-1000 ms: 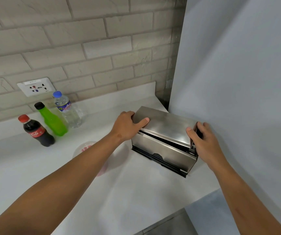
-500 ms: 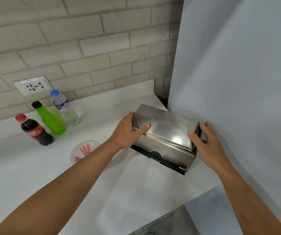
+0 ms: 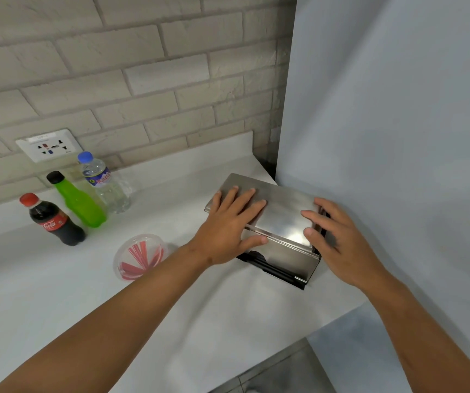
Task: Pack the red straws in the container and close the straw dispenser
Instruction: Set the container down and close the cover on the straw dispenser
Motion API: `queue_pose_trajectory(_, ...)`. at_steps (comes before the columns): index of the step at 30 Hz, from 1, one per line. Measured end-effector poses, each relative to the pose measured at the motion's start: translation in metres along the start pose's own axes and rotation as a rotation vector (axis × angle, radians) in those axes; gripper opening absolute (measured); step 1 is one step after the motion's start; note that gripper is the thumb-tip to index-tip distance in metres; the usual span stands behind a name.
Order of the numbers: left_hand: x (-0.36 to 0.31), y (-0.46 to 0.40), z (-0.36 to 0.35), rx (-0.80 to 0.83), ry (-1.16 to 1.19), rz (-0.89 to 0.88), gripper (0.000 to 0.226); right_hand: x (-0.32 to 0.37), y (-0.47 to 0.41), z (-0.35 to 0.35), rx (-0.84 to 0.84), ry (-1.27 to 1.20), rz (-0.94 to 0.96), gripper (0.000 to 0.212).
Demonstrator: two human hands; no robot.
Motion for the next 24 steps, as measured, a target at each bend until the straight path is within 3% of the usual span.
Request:
queue_pose_trajectory(6, -0.008, -0.004, -0.001, -0.001, -0.014, -0.007, 0.076, -0.017, 0.007, 0.014, 0.241, 0.143, 0.033, 0.086)
queue_pose_trajectory(24, -0.024, -0.003, -0.006, -0.021, -0.001, -0.055, 0.071, -0.028, 0.016, 0.013, 0.187, 0.114, 0.035, 0.083)
Point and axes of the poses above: each hand's wrist, its own y-axis away from the middle knuckle, its own z-axis out of the back of the hand, x = y × z, the point moved 1 cm from there along -y, towards the middle knuckle, and after that the axes turned 6 degrees about -z, right-handed, at the moved point
